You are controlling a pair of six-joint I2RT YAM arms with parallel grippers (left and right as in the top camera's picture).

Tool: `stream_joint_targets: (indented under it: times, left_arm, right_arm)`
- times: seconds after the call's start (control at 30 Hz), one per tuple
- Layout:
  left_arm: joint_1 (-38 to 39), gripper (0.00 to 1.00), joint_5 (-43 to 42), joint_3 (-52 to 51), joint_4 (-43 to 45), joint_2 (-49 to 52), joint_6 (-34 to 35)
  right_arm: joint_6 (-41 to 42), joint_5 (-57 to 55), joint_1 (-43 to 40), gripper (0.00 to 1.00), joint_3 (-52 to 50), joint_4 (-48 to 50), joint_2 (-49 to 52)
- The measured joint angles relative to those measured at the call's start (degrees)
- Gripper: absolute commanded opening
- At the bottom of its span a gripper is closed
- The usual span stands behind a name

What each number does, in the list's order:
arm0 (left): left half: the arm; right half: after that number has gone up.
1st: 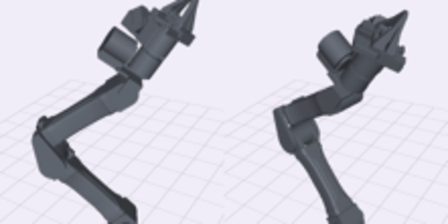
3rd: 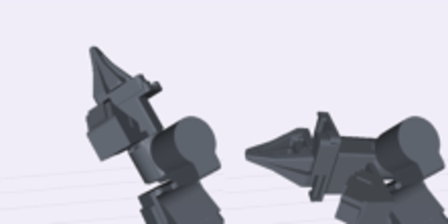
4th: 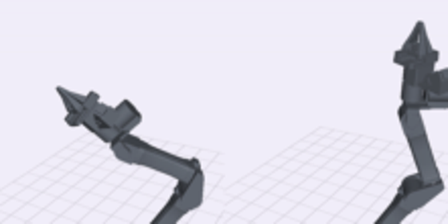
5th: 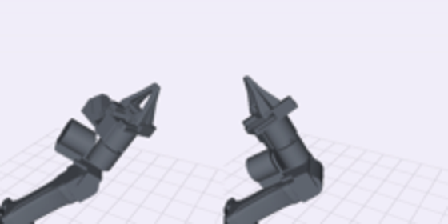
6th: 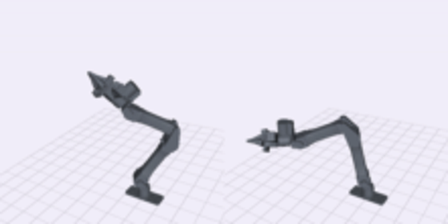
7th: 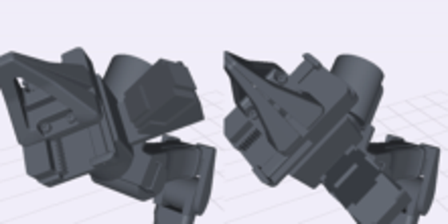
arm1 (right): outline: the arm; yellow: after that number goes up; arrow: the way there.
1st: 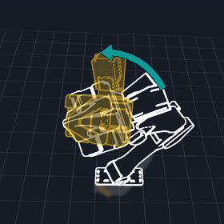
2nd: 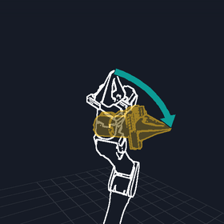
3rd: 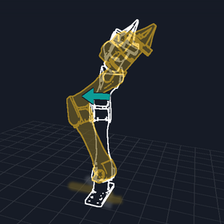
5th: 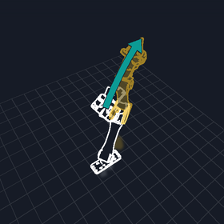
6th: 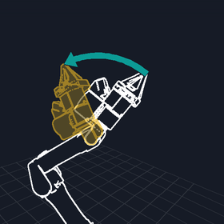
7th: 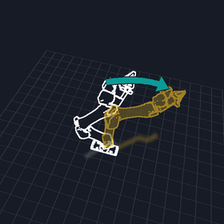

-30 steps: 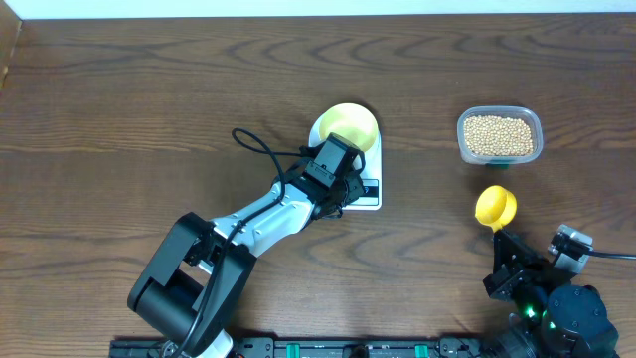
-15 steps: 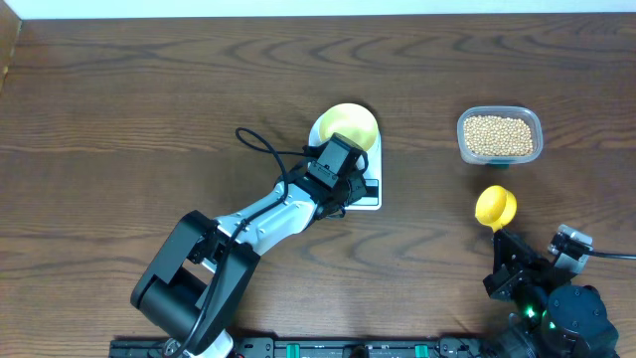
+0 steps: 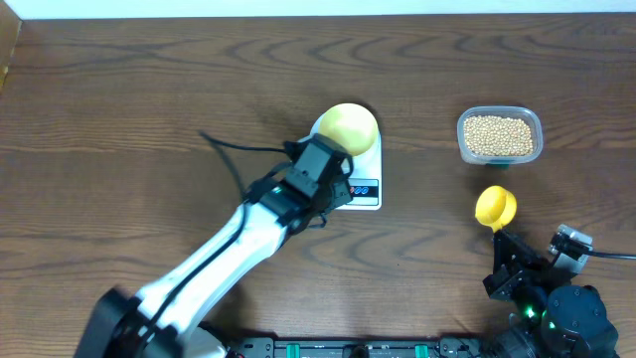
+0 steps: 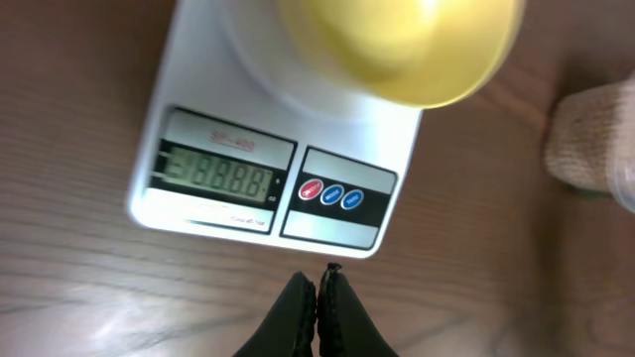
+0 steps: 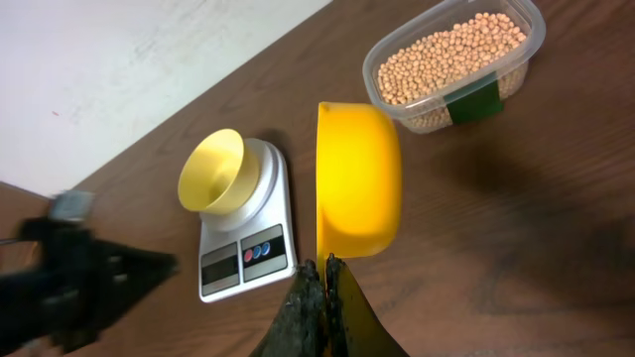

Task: Scoop item into bowl and weigh 50g on scale
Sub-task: 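Retract the left gripper back toward its side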

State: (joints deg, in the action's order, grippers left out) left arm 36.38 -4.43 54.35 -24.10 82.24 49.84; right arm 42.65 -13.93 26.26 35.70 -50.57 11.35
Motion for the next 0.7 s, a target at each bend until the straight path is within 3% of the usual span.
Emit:
stream_joint_targets:
  times: [0.07,0.1,0.17,0.2,0.27,0.3,0.47,0.57,0.63,0.7]
  left_arm:
    - [0.0,0.09,1.4,0.0,-3.0,-3.7,-1.7]
    - [0.0,0.17,2.8,0.0,-5.5,-6.4,-3.1]
    - [0.0,0.41,5.4,0.0,-10.1,-11.5,-5.0]
    - [0.0,0.66,6.8,0.0,-11.5,-13.9,-5.6]
    - [0.0,0.71,10.7,0.0,-15.6,-19.5,-7.1]
    - [0.0,0.98,12.1,0.0,-18.1,-21.4,-7.3]
    - [-0.1,0.98,22.5,0.1,-33.6,-28.6,-8.1]
    - [-0.1,0.98,26.1,0.1,-36.3,-30.4,-8.2]
    - [-0.2,0.98,27.3,0.1,-35.7,-31.1,-11.8]
    - [-0.2,0.98,25.8,0.3,-35.6,-31.4,-20.5]
  right_arm:
    - [0.0,0.0,0.0,0.01,0.0,-0.5,0.0]
    - [-0.1,0.2,0.0,0.01,0.0,-0.9,0.0]
    - [-0.2,0.5,0.0,0.01,0.0,-1.4,0.0]
    - [-0.2,1.2,0.0,0.01,0.0,-1.6,0.0]
    - [-0.2,1.7,0.0,0.01,0.0,-1.7,0.0]
    - [-0.2,1.8,0.0,0.01,0.0,-1.7,0.0]
    - [-0.2,2.4,0.0,0.01,0.0,-1.6,0.0]
    - [-0.2,2.6,0.0,0.01,0.0,-1.5,0.0]
    - [-0.2,2.6,0.0,0.01,0.0,-1.5,0.0]
    - [-0.2,2.6,0.0,0.01,0.0,-1.5,0.0]
